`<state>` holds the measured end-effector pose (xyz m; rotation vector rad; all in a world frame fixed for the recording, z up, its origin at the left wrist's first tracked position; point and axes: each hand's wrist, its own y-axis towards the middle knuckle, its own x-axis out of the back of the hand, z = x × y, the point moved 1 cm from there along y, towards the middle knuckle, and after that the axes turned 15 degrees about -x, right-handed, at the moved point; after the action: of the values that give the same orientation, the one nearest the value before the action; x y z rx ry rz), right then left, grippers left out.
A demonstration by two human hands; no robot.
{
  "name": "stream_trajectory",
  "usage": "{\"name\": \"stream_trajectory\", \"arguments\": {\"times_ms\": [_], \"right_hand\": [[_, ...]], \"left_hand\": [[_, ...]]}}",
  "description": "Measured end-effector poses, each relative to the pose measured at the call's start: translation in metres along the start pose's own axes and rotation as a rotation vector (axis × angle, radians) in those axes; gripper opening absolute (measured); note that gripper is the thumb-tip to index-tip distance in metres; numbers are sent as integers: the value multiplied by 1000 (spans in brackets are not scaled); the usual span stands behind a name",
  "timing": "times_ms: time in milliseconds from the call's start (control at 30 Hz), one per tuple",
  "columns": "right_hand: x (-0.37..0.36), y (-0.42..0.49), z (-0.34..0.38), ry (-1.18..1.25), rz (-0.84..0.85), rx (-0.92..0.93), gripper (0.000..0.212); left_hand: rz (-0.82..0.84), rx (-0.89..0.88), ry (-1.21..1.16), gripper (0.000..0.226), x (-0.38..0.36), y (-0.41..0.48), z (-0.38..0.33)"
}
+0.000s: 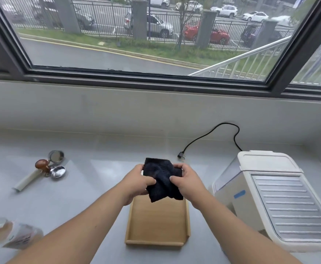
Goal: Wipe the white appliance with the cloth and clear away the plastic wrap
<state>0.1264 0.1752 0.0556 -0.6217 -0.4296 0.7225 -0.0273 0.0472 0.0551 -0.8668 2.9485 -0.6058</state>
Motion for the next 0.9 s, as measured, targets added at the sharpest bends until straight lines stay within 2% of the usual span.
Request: {"name": "stream_trajectory", "arguments": {"times_ms": [100, 233, 367, 600, 900], "right_hand": [[-2, 9, -16, -152, -84, 23, 36], [-5, 20, -33, -277, -110, 3, 37], [-9, 26, -49, -383, -125, 3, 38], [-15, 32, -72, -546, -125, 8, 53], [-20, 45, -90, -613, -117, 11, 57]], "left_hand": [[-63, 6, 134, 40, -2, 2, 14], [-22, -24, 392, 32, -7, 1, 31], [-1, -33, 422, 35, -13, 2, 46], [3, -3, 563, 55, -18, 5, 73], [-10, -3, 630, 52, -16, 7, 100]]}}
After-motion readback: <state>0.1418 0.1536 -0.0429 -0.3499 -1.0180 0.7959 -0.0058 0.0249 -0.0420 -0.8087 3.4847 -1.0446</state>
